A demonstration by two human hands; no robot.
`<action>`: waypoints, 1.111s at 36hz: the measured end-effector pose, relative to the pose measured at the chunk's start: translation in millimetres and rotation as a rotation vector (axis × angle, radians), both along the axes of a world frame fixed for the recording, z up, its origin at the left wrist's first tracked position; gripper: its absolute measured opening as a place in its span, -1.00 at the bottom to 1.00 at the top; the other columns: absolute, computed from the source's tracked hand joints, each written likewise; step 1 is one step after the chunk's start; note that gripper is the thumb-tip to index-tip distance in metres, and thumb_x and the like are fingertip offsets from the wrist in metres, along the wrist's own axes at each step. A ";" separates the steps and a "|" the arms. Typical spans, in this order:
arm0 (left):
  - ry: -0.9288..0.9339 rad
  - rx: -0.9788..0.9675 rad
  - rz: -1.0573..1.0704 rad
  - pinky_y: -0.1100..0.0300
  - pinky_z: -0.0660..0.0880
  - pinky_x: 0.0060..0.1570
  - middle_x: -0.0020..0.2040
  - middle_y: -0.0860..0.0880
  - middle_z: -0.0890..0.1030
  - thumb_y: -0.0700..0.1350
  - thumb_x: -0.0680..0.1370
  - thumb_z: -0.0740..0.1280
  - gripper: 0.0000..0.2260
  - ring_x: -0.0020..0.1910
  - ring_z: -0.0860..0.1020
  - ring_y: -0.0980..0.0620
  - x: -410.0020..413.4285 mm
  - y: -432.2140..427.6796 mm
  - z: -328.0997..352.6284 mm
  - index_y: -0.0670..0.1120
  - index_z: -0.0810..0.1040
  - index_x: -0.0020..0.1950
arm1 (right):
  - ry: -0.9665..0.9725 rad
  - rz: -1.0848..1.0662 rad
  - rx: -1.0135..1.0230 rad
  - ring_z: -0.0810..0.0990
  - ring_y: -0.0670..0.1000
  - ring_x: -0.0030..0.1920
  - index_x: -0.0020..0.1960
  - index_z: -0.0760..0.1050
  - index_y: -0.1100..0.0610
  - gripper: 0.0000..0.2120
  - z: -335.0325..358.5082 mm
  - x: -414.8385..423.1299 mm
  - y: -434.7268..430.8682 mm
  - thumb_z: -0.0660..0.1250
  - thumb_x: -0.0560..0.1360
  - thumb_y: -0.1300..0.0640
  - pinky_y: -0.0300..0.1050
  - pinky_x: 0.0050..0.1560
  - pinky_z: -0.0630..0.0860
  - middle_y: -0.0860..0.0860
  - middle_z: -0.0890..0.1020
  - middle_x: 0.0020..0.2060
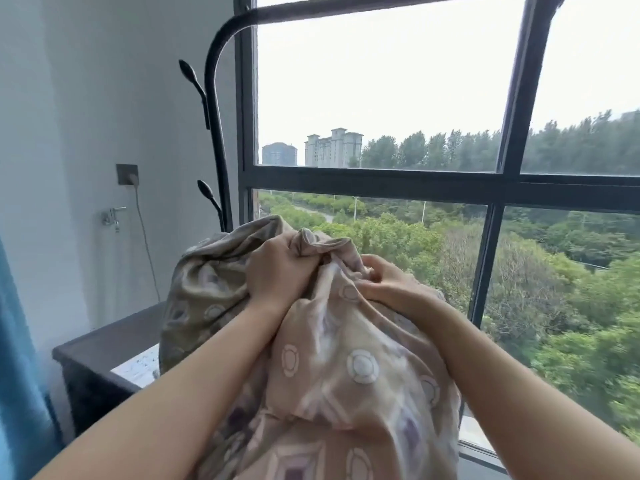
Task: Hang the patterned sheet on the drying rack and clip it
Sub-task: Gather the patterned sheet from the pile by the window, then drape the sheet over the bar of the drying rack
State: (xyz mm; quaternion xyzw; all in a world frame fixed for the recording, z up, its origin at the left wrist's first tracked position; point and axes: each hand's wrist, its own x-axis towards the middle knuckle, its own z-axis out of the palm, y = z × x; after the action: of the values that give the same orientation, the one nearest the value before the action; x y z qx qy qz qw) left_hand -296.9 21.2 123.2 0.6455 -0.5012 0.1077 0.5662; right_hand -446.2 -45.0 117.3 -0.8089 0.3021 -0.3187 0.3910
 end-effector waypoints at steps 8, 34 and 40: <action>0.035 -0.054 -0.187 0.12 0.43 -0.16 -0.27 -0.11 0.65 0.06 0.43 0.40 -0.66 -0.14 0.58 -0.14 -27.8 -10.2 14.9 -0.02 0.40 -0.47 | -0.101 -0.153 -0.198 0.45 -0.21 -0.38 -0.22 0.46 0.33 -0.84 7.5 -19.6 -7.1 0.40 0.43 0.27 -0.33 -0.30 0.38 0.02 0.50 -0.36; -0.319 0.170 -0.874 0.16 0.41 -0.09 -0.21 -0.11 0.58 -0.02 0.30 0.32 -0.86 -0.16 0.51 -0.06 -141.0 -109.8 79.9 -0.09 0.54 -0.32 | 0.524 -0.889 -0.468 0.55 0.11 0.03 -0.09 0.39 0.00 -0.79 55.8 -148.9 17.3 0.18 0.53 -0.14 -0.06 -0.06 0.43 0.06 0.60 0.00; -0.243 0.085 -0.873 0.46 0.30 -0.44 -0.35 0.09 0.49 -0.22 0.47 0.35 -0.80 -0.30 0.43 0.16 -144.4 -108.2 104.1 0.01 0.53 -0.32 | 0.476 -1.026 -0.555 0.55 0.17 0.01 -0.19 0.34 0.05 -0.84 84.0 -153.2 19.0 0.18 0.54 0.04 -0.06 -0.10 0.40 0.13 0.61 -0.02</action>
State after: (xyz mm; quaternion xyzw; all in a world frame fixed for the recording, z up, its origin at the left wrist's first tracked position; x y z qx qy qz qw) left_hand -441.4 -87.0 227.3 0.3792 -0.7932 -0.0866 0.4685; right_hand -599.4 -26.0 201.3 -0.6812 0.6364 -0.3435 -0.1140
